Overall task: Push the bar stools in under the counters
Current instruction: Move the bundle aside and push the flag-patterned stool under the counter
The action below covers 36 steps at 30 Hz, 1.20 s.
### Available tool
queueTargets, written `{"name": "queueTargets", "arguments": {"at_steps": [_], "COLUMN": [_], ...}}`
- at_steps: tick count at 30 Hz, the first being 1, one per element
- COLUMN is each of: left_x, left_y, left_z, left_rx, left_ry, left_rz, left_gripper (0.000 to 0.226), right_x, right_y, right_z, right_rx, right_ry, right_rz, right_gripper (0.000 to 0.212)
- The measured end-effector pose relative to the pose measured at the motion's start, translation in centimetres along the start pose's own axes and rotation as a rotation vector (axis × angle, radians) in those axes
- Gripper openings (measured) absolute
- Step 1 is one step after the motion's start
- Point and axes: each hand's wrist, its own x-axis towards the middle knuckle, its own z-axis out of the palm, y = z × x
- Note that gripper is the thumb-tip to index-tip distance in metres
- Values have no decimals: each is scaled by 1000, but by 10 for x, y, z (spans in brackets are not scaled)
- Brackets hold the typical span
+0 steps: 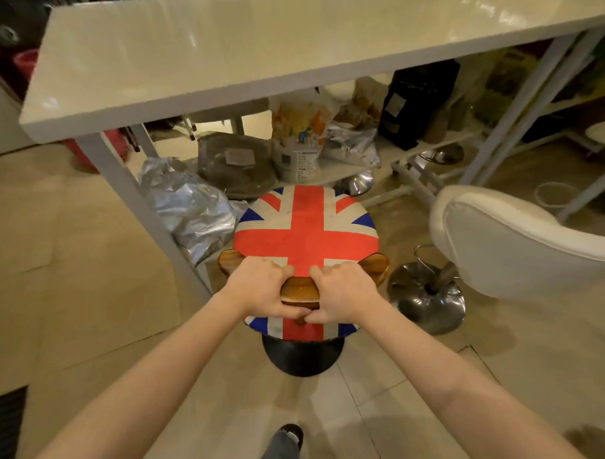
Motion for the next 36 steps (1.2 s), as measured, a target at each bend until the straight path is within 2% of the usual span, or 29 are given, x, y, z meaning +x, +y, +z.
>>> {"name": "queueTargets", "arguments": {"at_steps": [13, 25, 36], "left_x": [69, 140, 173], "left_y": [-60, -123, -110], "left_z": [7, 6, 16], "left_rx": [27, 36, 74], "left_ry": [-2, 20, 18], "left_rz": [-43, -36, -169], "left_gripper": [61, 58, 64], "right_x": [71, 152, 167], "right_y": [50, 104, 157], "right_z": [3, 6, 6], "right_rx": [-3, -24, -12], "right_ry": [62, 85, 37], "right_rz": [13, 2, -142], "right_gripper": [64, 64, 62]}}
